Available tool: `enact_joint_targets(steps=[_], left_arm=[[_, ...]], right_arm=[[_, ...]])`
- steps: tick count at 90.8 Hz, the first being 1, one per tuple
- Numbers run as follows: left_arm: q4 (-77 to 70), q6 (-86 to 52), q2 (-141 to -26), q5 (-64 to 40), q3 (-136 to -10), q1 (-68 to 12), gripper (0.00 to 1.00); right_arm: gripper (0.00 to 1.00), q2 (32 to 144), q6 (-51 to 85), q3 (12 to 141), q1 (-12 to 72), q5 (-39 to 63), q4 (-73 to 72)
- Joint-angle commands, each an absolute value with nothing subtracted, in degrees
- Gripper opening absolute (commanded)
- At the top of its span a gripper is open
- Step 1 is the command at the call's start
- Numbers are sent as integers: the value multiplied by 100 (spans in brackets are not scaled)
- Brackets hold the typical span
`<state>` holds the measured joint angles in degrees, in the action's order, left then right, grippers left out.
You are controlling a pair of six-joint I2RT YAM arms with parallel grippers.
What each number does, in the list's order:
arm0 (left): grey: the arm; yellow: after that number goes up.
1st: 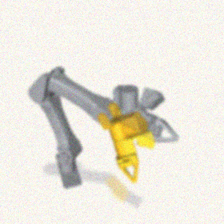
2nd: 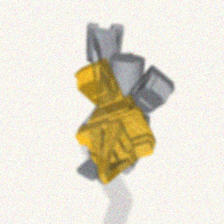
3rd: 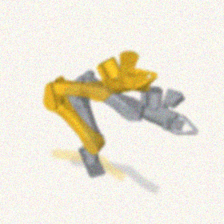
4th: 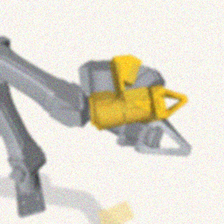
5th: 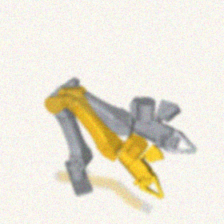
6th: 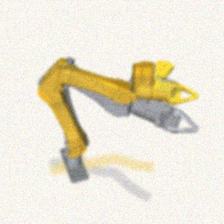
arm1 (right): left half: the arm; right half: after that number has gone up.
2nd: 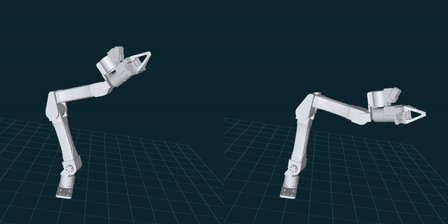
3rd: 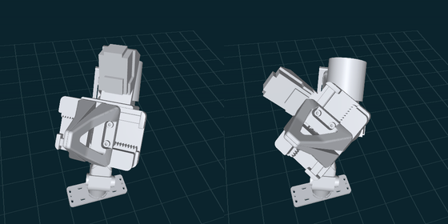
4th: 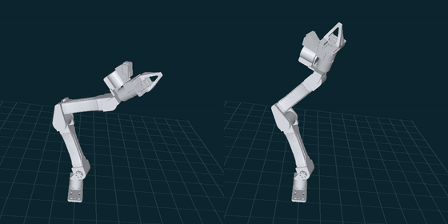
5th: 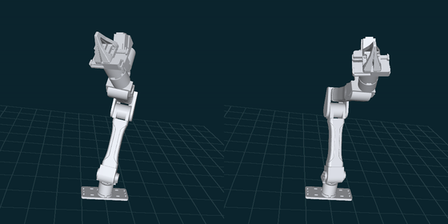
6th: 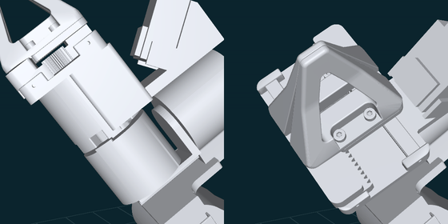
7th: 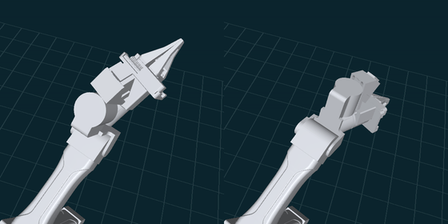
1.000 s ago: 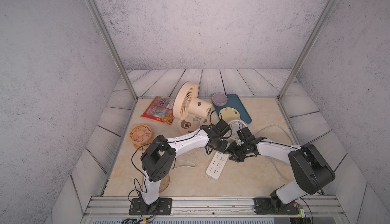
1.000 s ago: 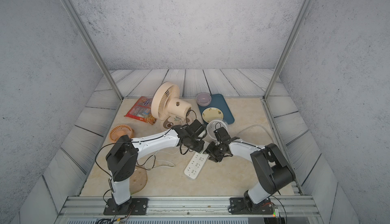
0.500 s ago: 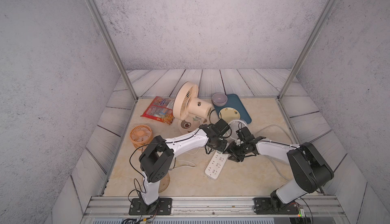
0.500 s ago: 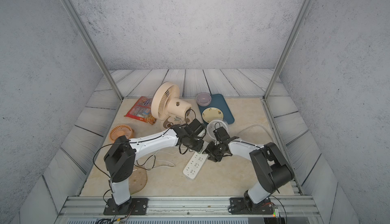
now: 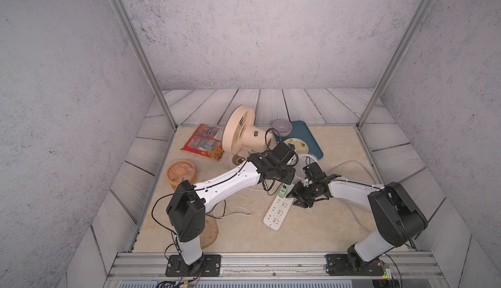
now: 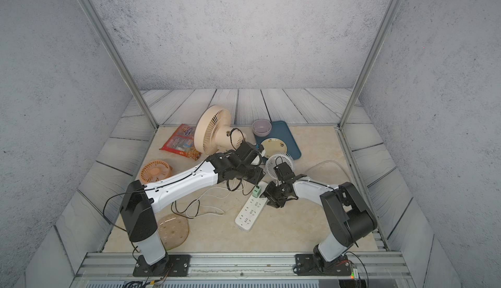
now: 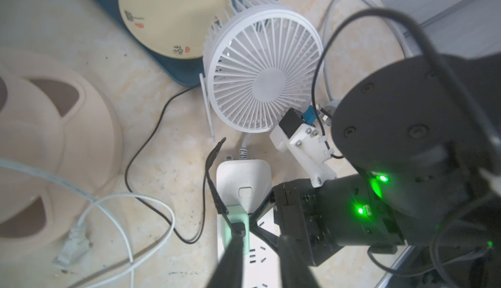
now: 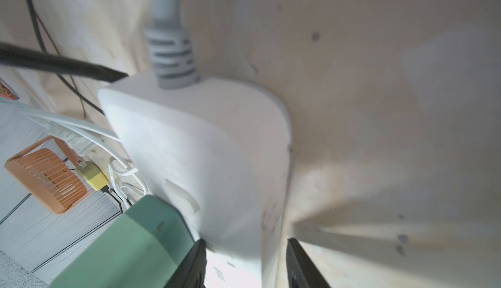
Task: Unplug the desk fan from the power strip
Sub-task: Remove the plug from the socket.
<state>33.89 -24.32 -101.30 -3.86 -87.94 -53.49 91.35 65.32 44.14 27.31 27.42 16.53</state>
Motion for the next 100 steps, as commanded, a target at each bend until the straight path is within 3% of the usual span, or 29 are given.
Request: enact_joint_targets(steps=[1,13,36,48,77,100], left_arm=[[3633,-2458,-9917,-226,-8567,-5370,49],[3663,-2543,-9977,-378,-8375,-5370,57],[3770,-2542,-10483,-796,-8565,-5361,59],[3880,-2489,-10707,-785,-8688,-5361,53],[3905,-2475,-10954,-657,-8613,-5329,54],[3870,-2410,-11201,-694,-8728,-5334,38]], right_arm=[[49,9519,6521,4157,2723,1994,2506],[49,9524,6524,4165,2728,2026,2480],[49,9527,6505,4166,2725,2065,2421],[49,9527,6496,4175,2723,2083,2404],[49,9523,6500,4184,2724,2092,2391],[49,9519,6536,4159,2726,2101,2356]])
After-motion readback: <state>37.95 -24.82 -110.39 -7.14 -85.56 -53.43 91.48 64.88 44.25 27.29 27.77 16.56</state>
